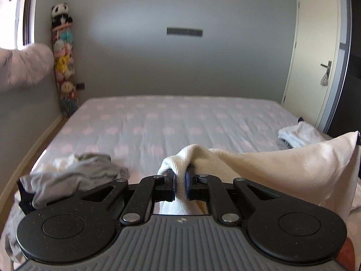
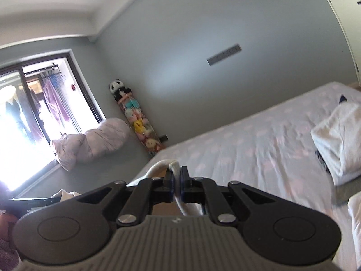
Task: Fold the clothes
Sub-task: 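Lower the cream sweater onto the bed with both grippers and open them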
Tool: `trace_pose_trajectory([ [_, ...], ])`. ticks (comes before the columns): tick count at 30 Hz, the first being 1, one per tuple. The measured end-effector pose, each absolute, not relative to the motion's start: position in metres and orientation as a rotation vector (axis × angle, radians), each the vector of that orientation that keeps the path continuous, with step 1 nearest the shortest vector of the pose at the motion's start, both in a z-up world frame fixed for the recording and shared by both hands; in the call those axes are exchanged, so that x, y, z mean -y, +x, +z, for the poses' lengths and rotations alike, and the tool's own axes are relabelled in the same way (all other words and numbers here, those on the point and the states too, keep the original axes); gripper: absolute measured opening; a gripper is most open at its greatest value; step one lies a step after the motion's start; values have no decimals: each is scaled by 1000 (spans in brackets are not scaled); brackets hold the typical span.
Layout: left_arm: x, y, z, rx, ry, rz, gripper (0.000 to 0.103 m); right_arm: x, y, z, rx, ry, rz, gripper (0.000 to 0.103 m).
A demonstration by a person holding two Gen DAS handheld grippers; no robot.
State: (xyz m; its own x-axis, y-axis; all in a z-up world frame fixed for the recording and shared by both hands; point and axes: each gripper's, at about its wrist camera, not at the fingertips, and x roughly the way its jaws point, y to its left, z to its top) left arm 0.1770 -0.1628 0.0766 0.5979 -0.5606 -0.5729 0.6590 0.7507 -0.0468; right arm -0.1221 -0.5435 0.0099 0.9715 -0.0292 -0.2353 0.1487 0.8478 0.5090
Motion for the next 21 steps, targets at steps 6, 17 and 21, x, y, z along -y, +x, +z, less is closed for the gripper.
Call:
trace_pose_trajectory([
  [6, 180, 231, -1, -694, 151, -639, 6, 544, -38, -57, -395, 504, -171, 7],
  [17, 228, 274, -112, -750, 203, -542, 6, 550, 72, -131, -511, 489, -272, 7],
  [21, 236, 279, -133, -719, 233, -518, 6, 556, 91, -151, -563, 484, -316, 12],
])
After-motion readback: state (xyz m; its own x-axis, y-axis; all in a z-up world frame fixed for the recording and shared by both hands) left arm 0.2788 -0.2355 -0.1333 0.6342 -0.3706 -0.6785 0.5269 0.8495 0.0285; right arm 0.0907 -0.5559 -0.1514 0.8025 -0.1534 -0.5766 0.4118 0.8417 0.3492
